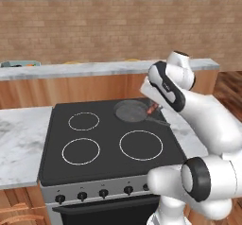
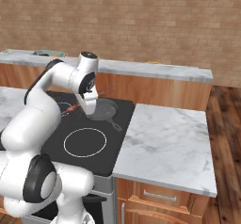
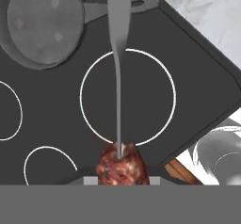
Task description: Place the cold items (carrot and sweet potato) from the fridge in one tupperware on the dining counter. Place the warm items (kebab skewer and hot dog) in the stove area in another tupperware.
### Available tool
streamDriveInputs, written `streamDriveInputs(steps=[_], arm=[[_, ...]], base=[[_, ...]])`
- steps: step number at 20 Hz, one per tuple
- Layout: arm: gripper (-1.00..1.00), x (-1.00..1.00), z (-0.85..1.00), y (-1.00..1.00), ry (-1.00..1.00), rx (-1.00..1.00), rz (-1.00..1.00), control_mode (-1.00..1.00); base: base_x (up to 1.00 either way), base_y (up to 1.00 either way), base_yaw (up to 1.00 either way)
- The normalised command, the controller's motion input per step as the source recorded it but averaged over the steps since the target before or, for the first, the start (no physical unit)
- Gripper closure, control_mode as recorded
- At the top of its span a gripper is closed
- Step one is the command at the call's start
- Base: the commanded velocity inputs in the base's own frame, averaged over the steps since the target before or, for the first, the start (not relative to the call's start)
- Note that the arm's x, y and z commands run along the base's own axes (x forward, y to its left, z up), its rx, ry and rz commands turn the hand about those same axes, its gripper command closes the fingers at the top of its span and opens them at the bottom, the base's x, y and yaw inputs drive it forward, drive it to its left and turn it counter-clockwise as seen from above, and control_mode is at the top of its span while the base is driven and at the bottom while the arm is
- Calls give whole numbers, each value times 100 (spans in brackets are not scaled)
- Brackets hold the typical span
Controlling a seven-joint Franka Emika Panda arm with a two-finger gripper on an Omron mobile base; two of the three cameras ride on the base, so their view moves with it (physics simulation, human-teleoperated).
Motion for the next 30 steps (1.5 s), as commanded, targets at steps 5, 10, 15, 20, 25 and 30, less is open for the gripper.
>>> streamDriveInputs(steps=[5,10,15,20,25,30], arm=[[100,-55,8,-1,6,0,-15,-100],[100,-28,-3,0,12,0,-4,-100],[100,-54,4,0,0,1,-16,-100],[100,-13,12,0,0,0,-14,100],[100,0,0,0,0,0,0,100],[100,0,0,0,0,0,0,100]], base=[[0,0,0],[0,0,0],[0,0,0],[-28,-11,-29],[-53,-25,-65],[-36,-27,-73]])
